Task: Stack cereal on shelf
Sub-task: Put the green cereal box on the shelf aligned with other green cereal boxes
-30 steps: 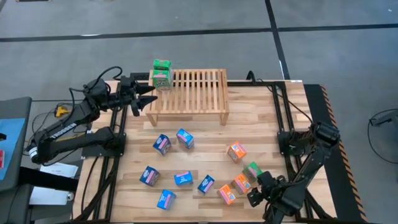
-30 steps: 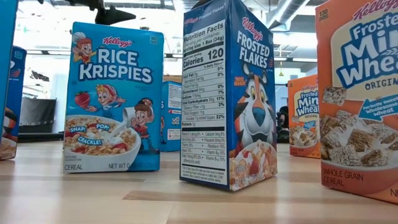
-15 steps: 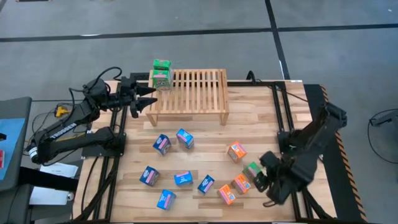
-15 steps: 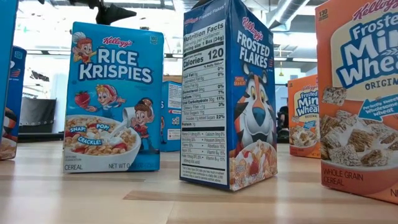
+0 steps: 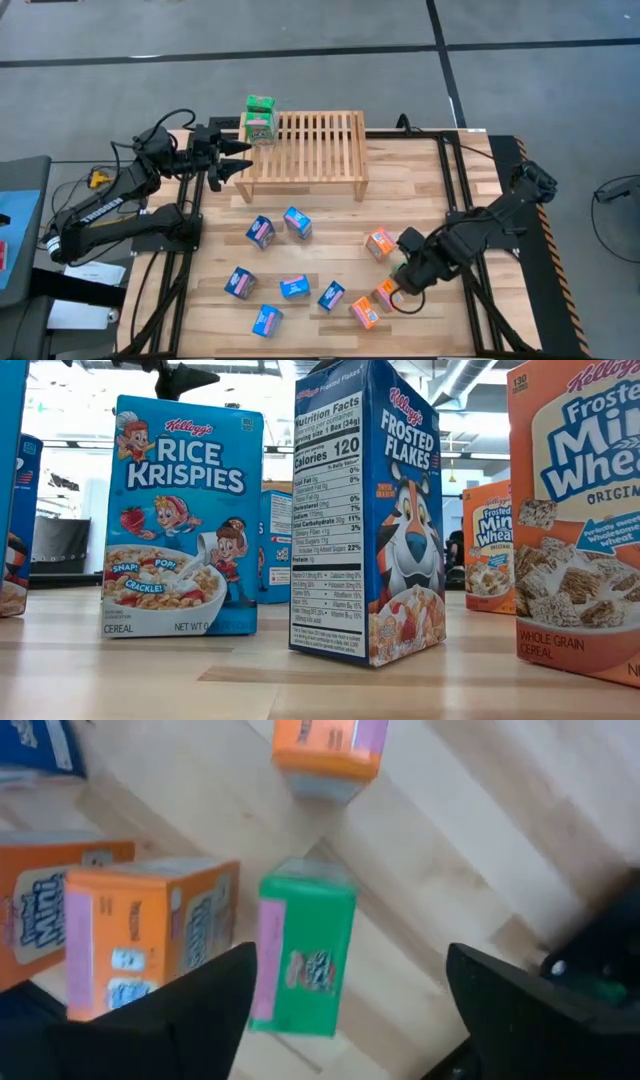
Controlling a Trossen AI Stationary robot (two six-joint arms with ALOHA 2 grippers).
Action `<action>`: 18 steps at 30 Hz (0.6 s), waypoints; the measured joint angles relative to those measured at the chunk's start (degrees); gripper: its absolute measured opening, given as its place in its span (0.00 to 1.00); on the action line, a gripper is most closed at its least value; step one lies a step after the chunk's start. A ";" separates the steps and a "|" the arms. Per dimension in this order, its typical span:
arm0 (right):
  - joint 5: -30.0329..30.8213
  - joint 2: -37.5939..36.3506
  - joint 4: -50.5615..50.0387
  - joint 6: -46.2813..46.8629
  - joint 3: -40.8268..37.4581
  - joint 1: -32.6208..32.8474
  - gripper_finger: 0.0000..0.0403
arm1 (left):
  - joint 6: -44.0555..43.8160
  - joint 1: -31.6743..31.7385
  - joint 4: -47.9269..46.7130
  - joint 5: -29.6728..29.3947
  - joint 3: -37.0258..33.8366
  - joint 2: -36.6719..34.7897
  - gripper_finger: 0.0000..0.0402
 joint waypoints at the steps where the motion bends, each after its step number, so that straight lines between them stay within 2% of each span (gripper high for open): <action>1: 0.00 0.00 -0.01 -0.27 0.00 -0.34 0.90 | 0.01 0.01 0.01 -0.02 0.00 0.00 0.75; 11: -1.60 0.02 3.93 0.26 -4.23 -0.64 0.89 | -0.37 0.02 -0.01 -0.04 0.00 0.00 0.75; 18: -4.02 -0.11 10.80 0.29 -8.20 -0.04 0.89 | -0.56 0.02 -0.04 -0.05 0.00 0.00 0.75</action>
